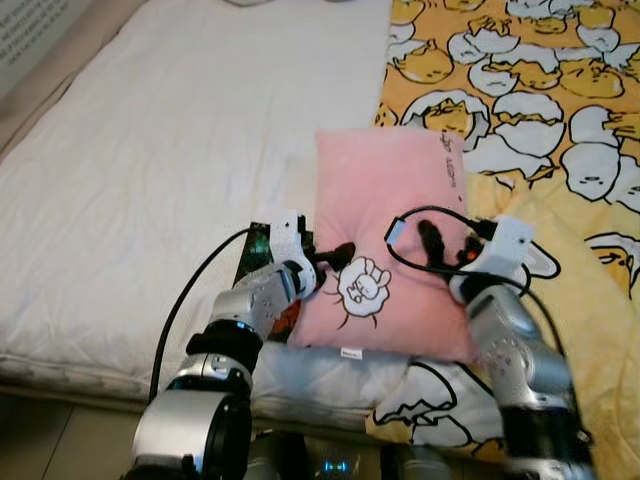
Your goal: Clean up the room
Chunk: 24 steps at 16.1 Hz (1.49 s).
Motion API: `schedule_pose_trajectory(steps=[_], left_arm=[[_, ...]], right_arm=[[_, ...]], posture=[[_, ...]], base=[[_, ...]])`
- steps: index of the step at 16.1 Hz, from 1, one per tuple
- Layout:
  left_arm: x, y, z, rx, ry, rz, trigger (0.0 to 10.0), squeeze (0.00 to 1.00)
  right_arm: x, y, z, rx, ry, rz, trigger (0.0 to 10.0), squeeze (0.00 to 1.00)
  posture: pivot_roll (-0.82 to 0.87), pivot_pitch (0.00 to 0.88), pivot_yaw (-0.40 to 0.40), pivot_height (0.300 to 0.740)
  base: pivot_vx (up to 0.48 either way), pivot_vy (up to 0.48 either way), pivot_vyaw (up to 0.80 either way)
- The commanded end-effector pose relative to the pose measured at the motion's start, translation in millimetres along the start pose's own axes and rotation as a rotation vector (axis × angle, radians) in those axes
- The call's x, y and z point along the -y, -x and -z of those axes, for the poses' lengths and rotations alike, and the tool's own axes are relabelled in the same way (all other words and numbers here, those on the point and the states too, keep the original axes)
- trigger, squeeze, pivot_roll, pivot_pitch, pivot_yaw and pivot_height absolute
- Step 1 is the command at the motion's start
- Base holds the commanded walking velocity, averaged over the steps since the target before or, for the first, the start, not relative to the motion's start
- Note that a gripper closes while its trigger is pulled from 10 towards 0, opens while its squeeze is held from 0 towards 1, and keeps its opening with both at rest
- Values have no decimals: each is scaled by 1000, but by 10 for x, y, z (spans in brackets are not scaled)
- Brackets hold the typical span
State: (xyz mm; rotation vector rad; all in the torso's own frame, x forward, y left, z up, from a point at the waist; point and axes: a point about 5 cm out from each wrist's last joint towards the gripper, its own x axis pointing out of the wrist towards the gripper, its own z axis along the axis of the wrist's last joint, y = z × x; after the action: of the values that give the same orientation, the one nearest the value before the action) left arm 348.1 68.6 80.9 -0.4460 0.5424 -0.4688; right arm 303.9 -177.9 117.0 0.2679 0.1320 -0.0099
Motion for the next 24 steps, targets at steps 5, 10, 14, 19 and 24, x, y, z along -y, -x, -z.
schedule_pose_trajectory(steps=[5,10,14,19,24], left_arm=[[12,13,196,-82,1,-2,10000,0],[185,8,305,-118,58,59,10000,0],[333,47,511,-160,174,95,0,0],[411,67,764,-177,80,64,0,0],[422,14,558,-65,-24,105,0,0]], right_arm=[[196,358,156,-78,34,88,10000,0],[20,117,492,-206,-214,24,10000,0],[-52,-57,546,-237,-210,-20,0,0],[7,-32,656,-246,-193,-5,0,0],[46,19,600,-184,-179,10,0,0]], posture=[[-171,168,54,740],[-166,160,67,740],[-140,152,57,740],[-146,137,50,740],[-173,96,60,740]], base=[[0,0,0],[0,0,0],[0,0,0],[0,0,0],[0,0,0]])
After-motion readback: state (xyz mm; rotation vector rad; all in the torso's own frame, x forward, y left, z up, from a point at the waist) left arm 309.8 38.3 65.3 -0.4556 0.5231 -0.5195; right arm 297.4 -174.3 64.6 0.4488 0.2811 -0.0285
